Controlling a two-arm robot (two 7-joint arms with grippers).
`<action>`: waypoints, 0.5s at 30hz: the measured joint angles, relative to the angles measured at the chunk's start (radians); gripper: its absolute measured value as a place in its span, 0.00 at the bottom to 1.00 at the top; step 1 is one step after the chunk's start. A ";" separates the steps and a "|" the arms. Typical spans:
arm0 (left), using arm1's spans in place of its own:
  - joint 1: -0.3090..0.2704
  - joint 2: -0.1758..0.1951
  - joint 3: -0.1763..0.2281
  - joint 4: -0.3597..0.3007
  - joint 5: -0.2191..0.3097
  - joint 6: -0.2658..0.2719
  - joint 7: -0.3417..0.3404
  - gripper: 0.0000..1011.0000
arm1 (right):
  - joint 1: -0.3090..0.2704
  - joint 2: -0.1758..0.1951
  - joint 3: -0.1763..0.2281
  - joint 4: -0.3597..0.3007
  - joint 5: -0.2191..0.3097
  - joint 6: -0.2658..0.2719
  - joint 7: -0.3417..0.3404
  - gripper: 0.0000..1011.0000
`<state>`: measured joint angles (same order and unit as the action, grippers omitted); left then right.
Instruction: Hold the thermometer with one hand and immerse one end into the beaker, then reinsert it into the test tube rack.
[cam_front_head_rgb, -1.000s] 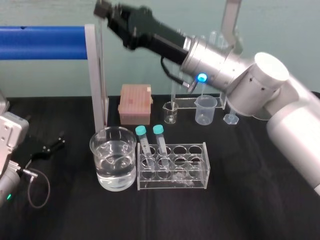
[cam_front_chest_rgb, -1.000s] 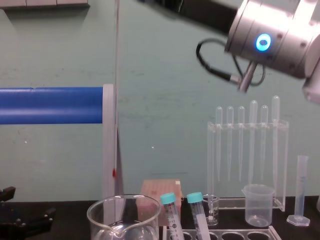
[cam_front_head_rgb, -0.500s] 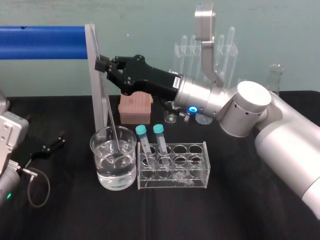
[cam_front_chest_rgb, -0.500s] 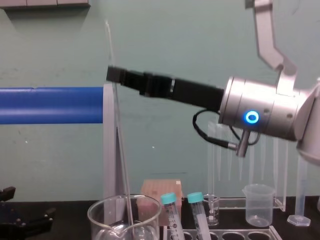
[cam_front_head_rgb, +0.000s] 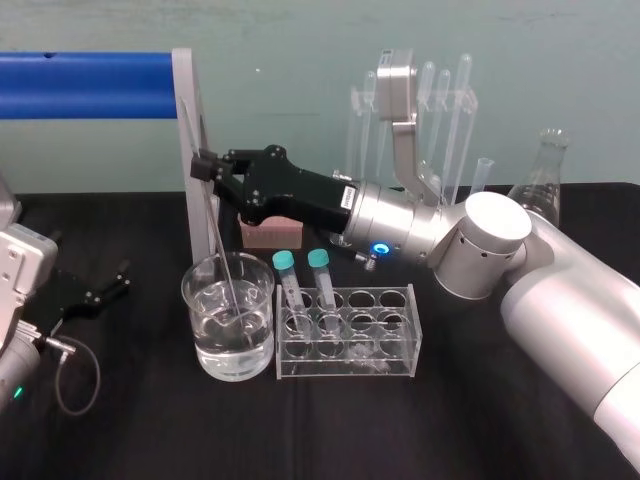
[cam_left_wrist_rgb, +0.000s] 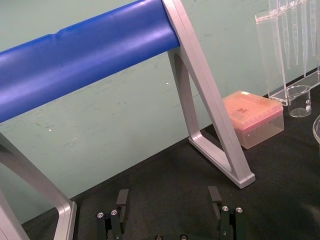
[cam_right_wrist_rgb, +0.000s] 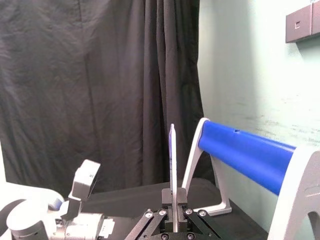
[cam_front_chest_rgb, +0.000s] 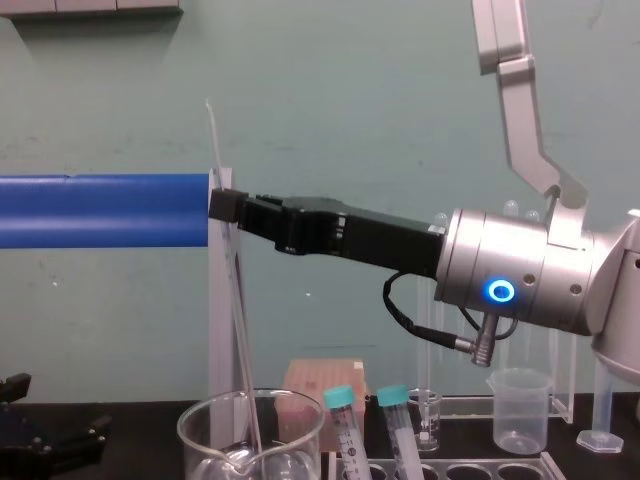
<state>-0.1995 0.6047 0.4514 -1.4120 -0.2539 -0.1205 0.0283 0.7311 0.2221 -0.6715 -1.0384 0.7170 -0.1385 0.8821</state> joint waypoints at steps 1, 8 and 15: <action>0.000 0.000 0.000 0.000 0.000 0.000 0.000 1.00 | -0.003 0.000 0.000 -0.001 -0.004 0.002 0.002 0.05; 0.000 0.000 0.000 0.000 0.000 0.000 0.000 1.00 | -0.021 0.000 0.004 -0.012 -0.020 0.011 0.002 0.05; 0.000 0.000 0.000 0.000 0.000 0.000 0.000 1.00 | -0.031 0.000 0.013 -0.019 -0.031 0.012 -0.002 0.05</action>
<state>-0.1996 0.6047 0.4514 -1.4120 -0.2539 -0.1206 0.0283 0.7003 0.2223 -0.6586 -1.0577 0.6865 -0.1270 0.8800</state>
